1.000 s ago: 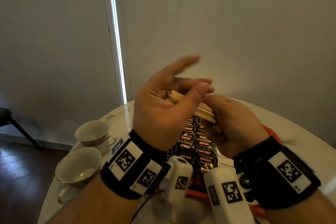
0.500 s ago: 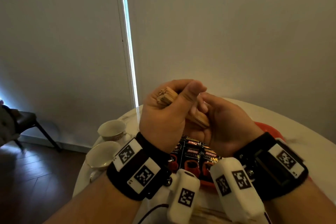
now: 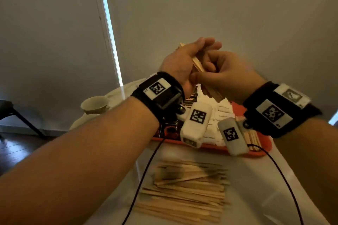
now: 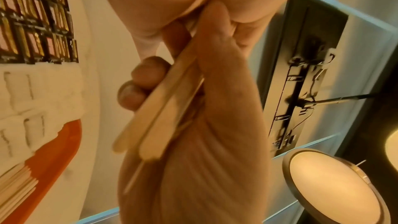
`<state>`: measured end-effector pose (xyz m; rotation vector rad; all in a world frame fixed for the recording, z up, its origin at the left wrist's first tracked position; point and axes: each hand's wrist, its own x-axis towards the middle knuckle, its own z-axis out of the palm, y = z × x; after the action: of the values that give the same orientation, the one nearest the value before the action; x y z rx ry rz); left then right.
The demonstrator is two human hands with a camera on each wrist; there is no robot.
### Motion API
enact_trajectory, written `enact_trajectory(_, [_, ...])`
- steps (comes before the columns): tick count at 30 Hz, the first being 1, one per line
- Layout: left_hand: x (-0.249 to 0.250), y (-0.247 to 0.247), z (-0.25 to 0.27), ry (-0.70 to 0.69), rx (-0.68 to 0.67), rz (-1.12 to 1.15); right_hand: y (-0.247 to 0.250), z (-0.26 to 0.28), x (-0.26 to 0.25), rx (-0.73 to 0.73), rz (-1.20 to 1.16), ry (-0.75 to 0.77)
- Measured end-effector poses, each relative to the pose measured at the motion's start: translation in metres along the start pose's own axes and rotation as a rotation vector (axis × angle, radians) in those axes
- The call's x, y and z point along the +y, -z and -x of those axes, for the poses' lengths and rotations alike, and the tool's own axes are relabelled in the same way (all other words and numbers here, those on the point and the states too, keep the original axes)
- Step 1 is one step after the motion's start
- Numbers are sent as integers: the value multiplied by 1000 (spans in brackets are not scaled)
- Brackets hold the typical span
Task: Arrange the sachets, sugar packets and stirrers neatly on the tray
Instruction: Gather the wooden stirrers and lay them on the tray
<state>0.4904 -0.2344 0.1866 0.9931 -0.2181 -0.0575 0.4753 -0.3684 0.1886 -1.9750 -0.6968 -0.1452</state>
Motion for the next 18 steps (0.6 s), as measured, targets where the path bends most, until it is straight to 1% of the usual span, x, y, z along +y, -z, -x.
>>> enact_trajectory(3, [-15, -21, -23, 71, 35, -120, 15, 1, 14, 125, -10, -78])
enact_trajectory(9, [-43, -48, -65, 191, 135, -338, 44, -1, 46, 257, 10, -255])
enact_trajectory(11, [-55, -51, -75, 246, 136, -470, 51, -4, 60, 316, 39, -329])
enact_trajectory(12, [-60, -52, -78, 292, 119, -530, 54, -6, 69, 333, 79, -391])
enact_trajectory(13, [-66, -51, -81, 346, 103, -583, 58, -9, 78, 329, 128, -475])
enact_trajectory(15, [-75, -48, -85, 437, 90, -655, 65, -14, 96, 260, 267, -680])
enact_trajectory(16, [-78, -46, -87, 461, 93, -686, 69, -17, 106, 214, 347, -768])
enact_trajectory(18, [-84, -41, -92, 493, 100, -777, 75, -22, 126, 151, 439, -892])
